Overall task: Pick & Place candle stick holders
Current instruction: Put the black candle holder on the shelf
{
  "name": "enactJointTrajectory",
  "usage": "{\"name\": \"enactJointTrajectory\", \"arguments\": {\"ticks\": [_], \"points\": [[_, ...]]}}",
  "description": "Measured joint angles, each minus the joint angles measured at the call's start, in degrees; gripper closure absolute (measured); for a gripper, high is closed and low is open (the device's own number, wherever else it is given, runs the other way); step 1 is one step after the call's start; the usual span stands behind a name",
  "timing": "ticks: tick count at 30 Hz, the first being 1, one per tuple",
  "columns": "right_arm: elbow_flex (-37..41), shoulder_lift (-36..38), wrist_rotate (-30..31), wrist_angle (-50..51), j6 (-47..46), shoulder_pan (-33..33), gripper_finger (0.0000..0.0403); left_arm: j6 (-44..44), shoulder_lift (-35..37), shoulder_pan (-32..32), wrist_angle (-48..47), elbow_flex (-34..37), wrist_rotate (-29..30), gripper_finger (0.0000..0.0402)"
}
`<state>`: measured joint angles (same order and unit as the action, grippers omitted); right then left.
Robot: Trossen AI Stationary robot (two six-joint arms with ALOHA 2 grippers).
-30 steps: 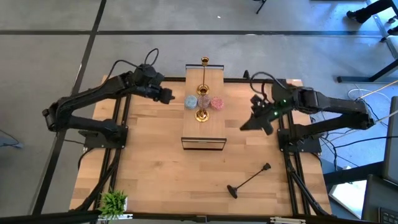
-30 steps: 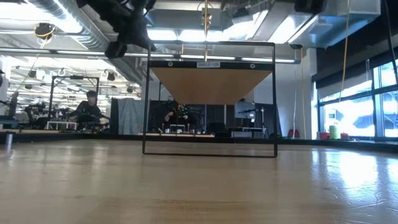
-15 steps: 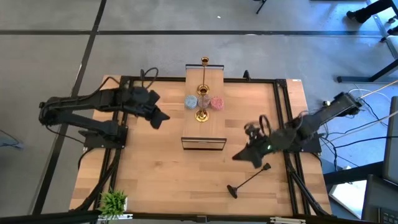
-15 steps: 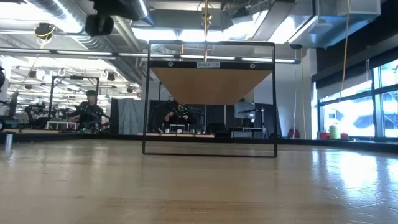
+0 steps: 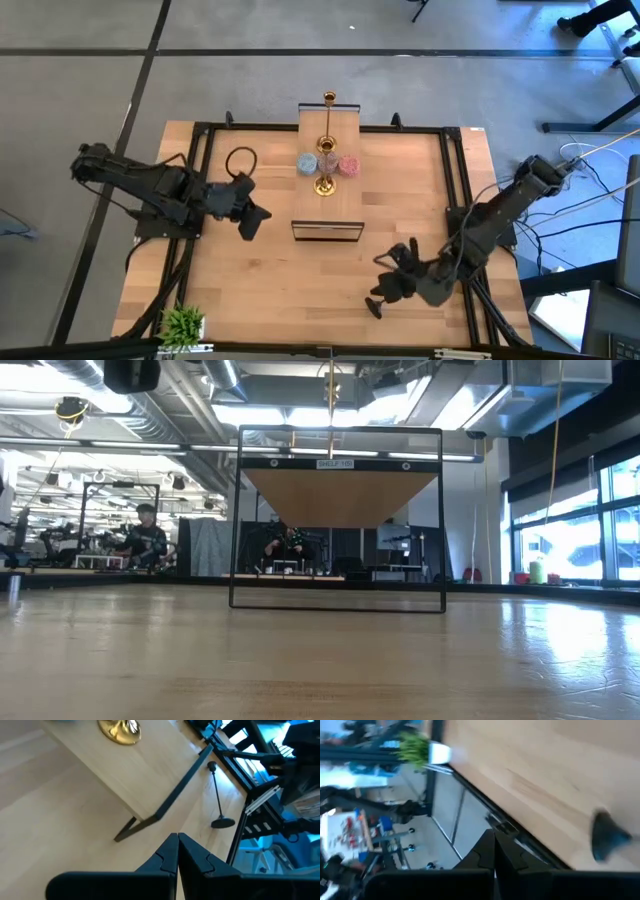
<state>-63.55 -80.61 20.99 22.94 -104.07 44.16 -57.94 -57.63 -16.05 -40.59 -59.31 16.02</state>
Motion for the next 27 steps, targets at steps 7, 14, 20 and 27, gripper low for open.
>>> {"name": "enactJointTrajectory", "arguments": {"ticks": [7,14,20,27], "points": [[0.00,-4.27,-5.66,6.61,-18.26,4.06,0.0403,-3.09,-3.62,-5.69,0.06,0.00,3.80,0.0400],[0.00,-5.86,-10.67,10.52,-25.84,7.35,0.0403,-5.60,-6.53,-10.36,0.05,0.00,6.61,0.0400],[0.00,-7.58,-16.74,13.32,-33.20,10.00,0.0403,-7.83,-6.56,-14.22,0.04,-0.02,10.34,0.0400],[0.00,-13.67,-16.98,12.20,-37.00,11.57,0.0403,-10.08,-6.55,-17.49,0.04,-0.02,14.54,0.0400]]}}
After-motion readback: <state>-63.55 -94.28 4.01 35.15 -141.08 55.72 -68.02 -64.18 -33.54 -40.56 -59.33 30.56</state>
